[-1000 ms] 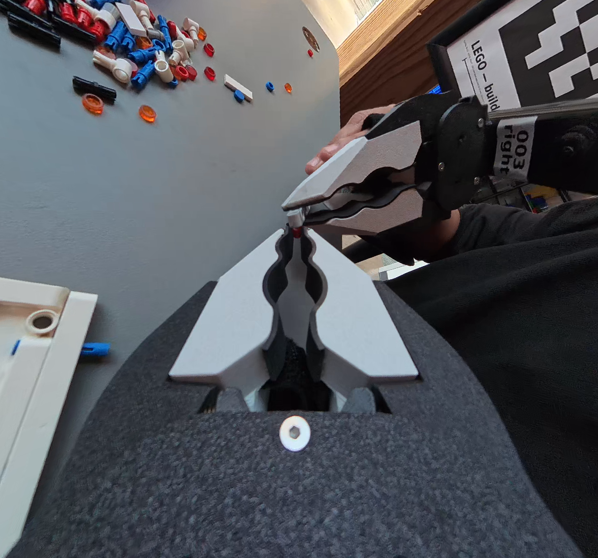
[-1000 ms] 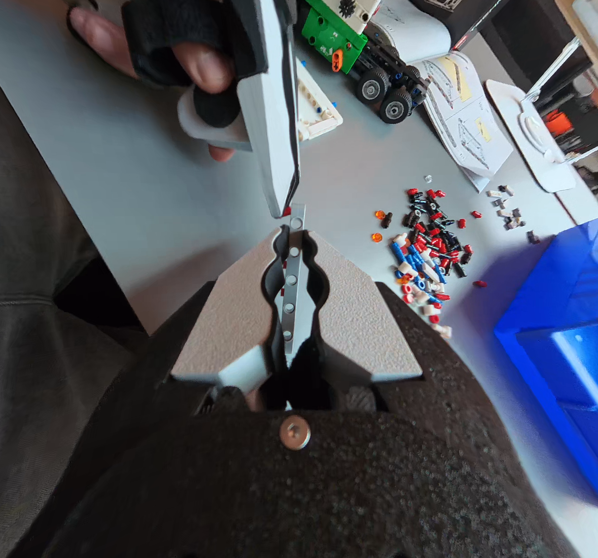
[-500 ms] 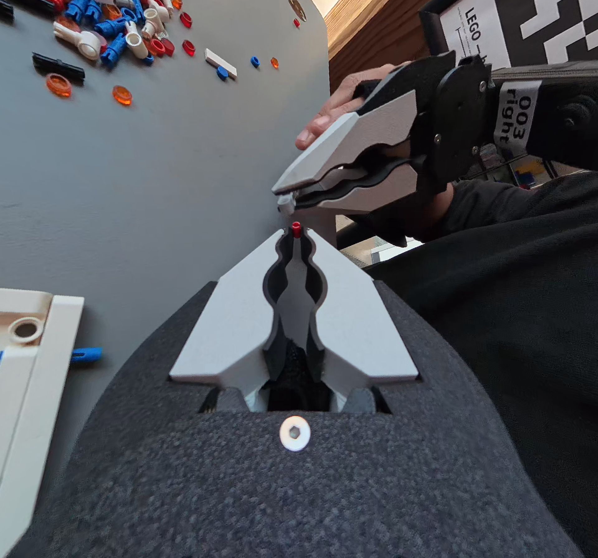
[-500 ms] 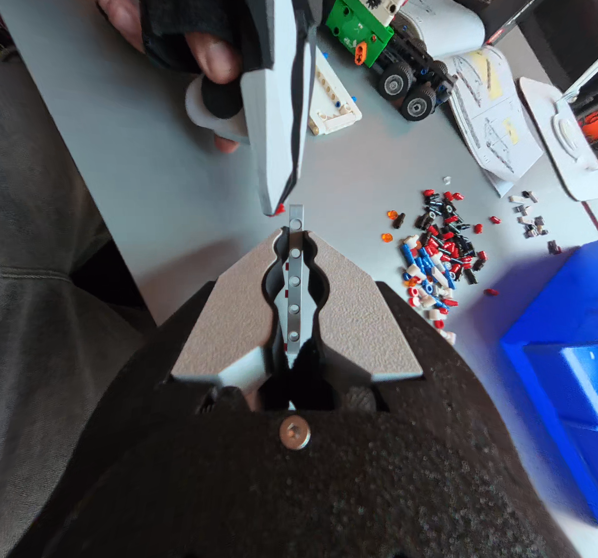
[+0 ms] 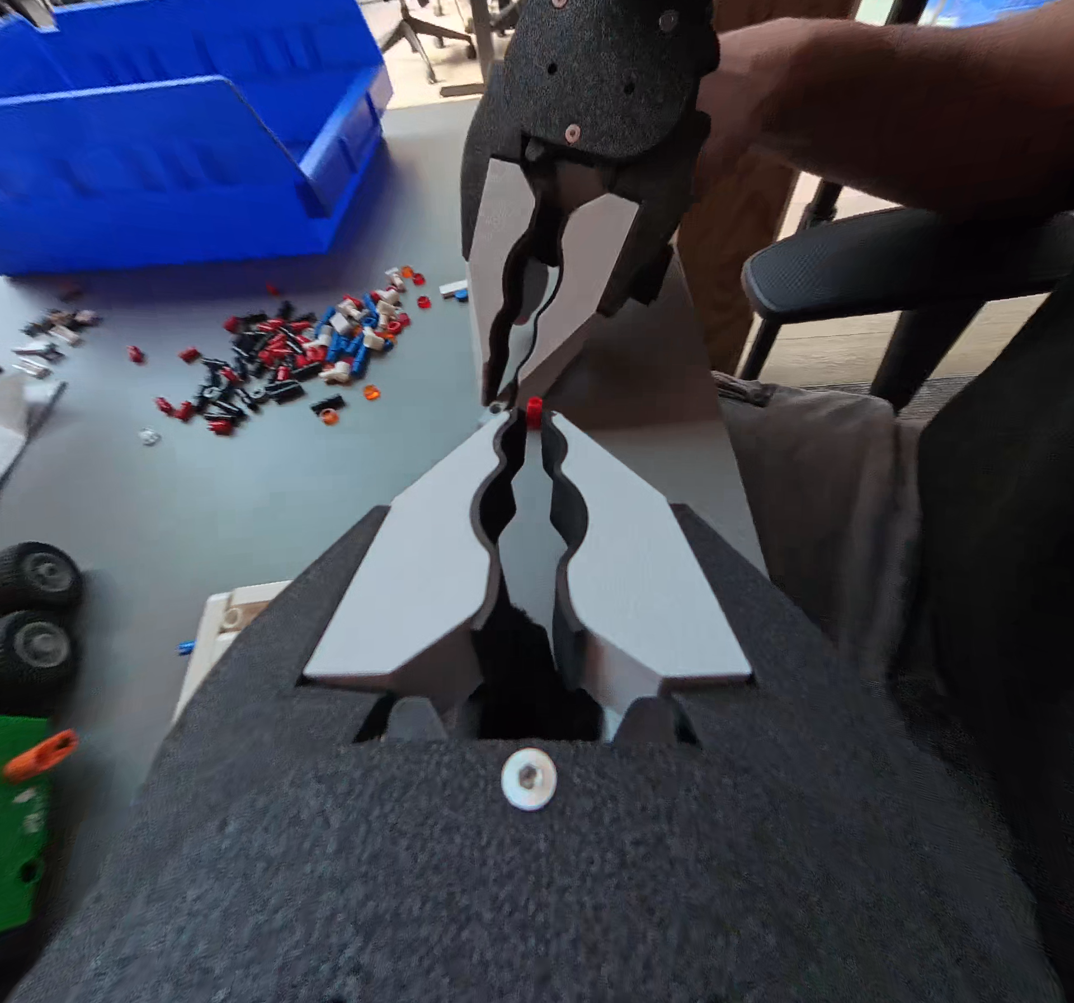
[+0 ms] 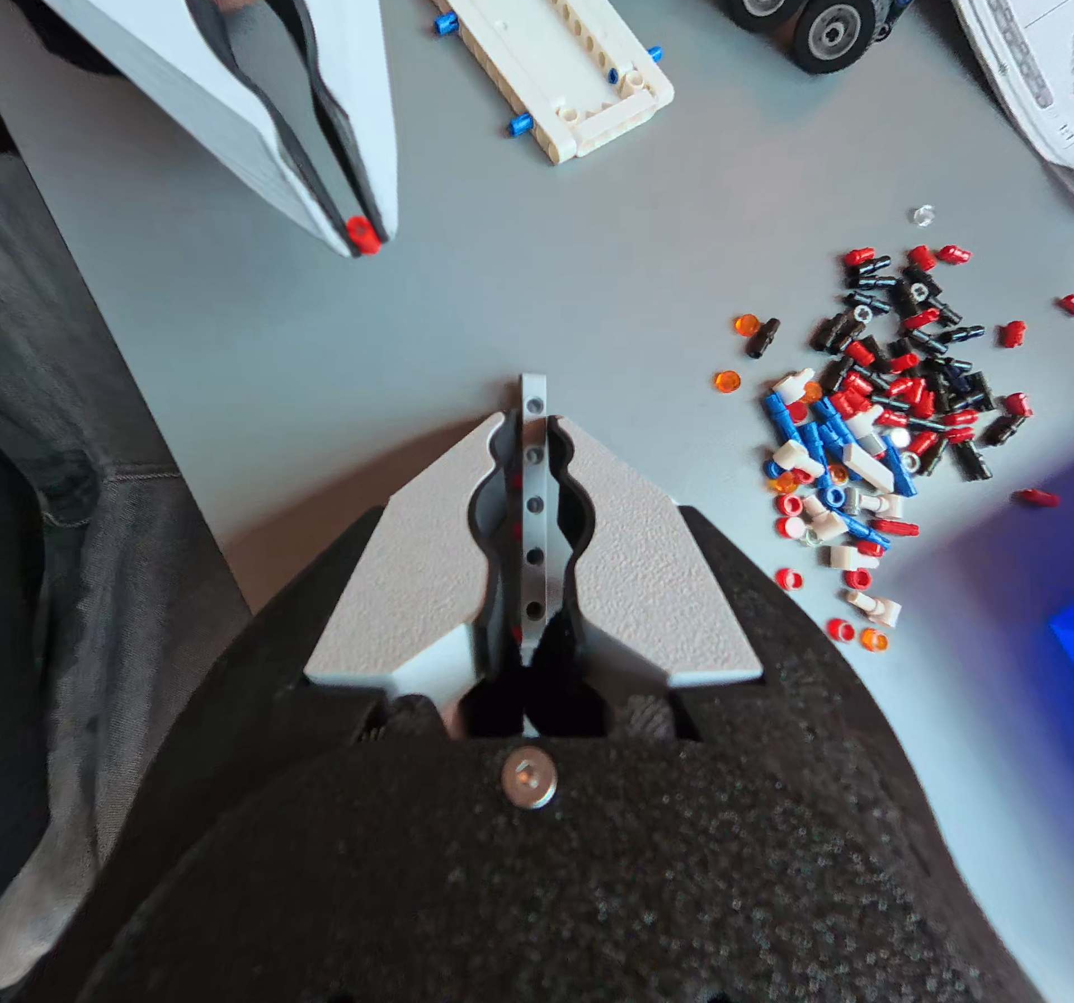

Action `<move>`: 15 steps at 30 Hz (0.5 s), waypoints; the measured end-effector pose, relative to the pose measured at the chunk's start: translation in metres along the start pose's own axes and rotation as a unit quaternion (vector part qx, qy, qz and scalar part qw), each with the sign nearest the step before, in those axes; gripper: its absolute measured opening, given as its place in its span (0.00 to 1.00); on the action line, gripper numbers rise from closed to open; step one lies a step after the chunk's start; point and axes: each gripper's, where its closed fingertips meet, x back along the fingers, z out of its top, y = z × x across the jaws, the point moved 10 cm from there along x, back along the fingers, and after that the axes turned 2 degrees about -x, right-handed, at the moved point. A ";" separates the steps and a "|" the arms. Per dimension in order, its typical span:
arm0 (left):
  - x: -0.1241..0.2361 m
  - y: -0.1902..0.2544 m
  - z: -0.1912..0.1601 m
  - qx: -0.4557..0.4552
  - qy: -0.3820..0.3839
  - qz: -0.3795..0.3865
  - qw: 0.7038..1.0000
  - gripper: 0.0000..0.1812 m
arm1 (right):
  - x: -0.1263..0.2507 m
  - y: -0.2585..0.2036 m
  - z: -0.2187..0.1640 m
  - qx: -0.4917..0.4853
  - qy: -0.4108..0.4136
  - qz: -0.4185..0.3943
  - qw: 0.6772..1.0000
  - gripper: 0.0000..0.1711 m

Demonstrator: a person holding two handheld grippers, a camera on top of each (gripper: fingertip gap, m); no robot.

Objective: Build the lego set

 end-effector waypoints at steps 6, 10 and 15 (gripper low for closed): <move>-0.004 0.000 -0.004 -0.094 -0.024 0.094 0.991 0.02 | 0.006 0.009 -0.003 -0.058 0.031 0.033 0.997 0.11; -0.012 -0.001 -0.010 -0.165 -0.062 0.123 0.977 0.02 | 0.015 0.006 0.011 -0.165 0.141 0.132 0.967 0.13; -0.011 -0.002 -0.010 -0.180 -0.056 0.147 0.971 0.02 | 0.001 0.010 0.011 -0.270 0.180 0.186 0.927 0.12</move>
